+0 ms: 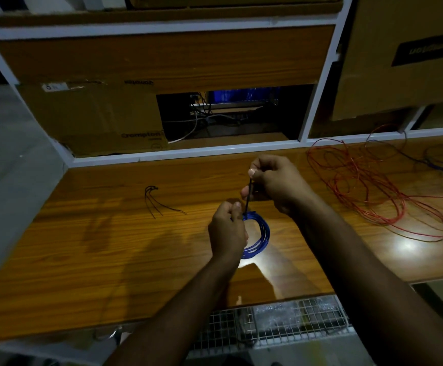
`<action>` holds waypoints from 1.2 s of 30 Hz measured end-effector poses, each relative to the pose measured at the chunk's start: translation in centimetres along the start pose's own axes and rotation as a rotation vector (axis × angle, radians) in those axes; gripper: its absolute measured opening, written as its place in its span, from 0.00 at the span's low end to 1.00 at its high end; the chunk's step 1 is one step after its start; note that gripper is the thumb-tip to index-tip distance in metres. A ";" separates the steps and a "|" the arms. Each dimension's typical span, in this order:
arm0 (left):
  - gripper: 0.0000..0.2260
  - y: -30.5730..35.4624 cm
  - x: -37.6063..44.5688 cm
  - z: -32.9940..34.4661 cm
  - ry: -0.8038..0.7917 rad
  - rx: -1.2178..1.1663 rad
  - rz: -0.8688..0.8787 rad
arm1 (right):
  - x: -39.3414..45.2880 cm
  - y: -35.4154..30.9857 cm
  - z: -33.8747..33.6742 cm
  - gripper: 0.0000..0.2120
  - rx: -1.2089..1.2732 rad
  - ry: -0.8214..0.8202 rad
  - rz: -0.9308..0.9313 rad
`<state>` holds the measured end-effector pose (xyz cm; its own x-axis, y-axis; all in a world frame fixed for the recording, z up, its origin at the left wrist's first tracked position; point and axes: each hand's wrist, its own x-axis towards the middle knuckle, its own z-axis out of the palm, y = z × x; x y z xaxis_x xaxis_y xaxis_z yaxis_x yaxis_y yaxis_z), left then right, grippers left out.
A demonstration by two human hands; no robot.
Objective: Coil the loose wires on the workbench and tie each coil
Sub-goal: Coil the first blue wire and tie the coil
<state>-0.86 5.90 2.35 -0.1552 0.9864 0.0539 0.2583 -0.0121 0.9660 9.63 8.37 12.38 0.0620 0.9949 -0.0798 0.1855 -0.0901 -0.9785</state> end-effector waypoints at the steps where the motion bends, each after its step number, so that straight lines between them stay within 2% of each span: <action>1: 0.11 0.0 0.1 0.0 -0.025 -0.041 -0.028 | 0.1 0.2 -0.2 0.05 0.048 -0.005 0.006; 4: 0.11 0.2 0.8 -0.3 -0.123 -0.164 -0.158 | 0.5 1.0 -1.5 0.05 0.116 -0.042 -0.048; 6: 0.09 0.3 1.5 -0.5 -0.175 -0.272 -0.281 | 0.6 2.3 -2.8 0.08 -0.091 -0.076 -0.077; 8: 0.12 0.3 2.4 -0.5 -0.200 -0.385 -0.378 | 0.3 4.4 -4.3 0.16 -0.379 -0.212 0.017; 9: 0.14 0.2 2.8 -0.4 -0.201 -0.424 -0.412 | 0.1 5.6 -4.9 0.19 -0.439 -0.308 0.095; 10: 0.15 0.2 3.3 -0.2 -0.202 -0.453 -0.439 | -0.3 6.8 -5.3 0.20 -0.415 -0.392 0.156; 12: 0.18 -0.1 4.2 0.5 -0.221 -0.480 -0.478 | -1.0 8.8 -5.7 0.17 -0.179 -0.466 0.196; 14: 0.20 0.0 4.8 1.3 -0.273 -0.539 -0.510 | -0.9 10.1 -6.0 0.14 0.053 -0.418 0.193; 17: 0.20 -0.2 5.6 2.4 -0.316 -0.667 -0.569 | 0.2 11.4 -6.2 0.14 0.254 -0.321 0.240; 22: 0.09 -1.7 5.5 4.5 -0.353 -0.509 -0.523 | 3.0 12.8 -7.0 0.13 0.438 -0.171 0.383; 25: 0.07 -1.7 6.5 6.4 -0.342 -0.403 -0.469 | 5.1 13.8 -7.7 0.14 0.373 -0.123 0.409; 28: 0.08 -1.3 8.1 8.5 -0.285 -0.390 -0.505 | 6.7 14.6 -8.4 0.13 0.330 -0.077 0.357; 31: 0.11 -1.6 9.5 10.0 -0.243 -0.382 -0.528 | 8.0 15.7 -9.4 0.12 0.276 -0.108 0.341; 33: 0.14 -2.1 10.2 10.7 -0.217 -0.354 -0.527 | 9.0 16.4 -10.1 0.07 0.078 -0.063 0.297; 36: 0.14 -2.7 10.5 11.2 -0.234 -0.282 -0.504 | 10.8 16.3 -11.2 0.11 -0.163 0.083 0.191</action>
<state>7.44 18.16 -2.53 0.0292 0.8917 -0.4517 -0.0592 0.4526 0.8897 24.26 17.18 -2.27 0.1898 0.9527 -0.2375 0.3182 -0.2885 -0.9030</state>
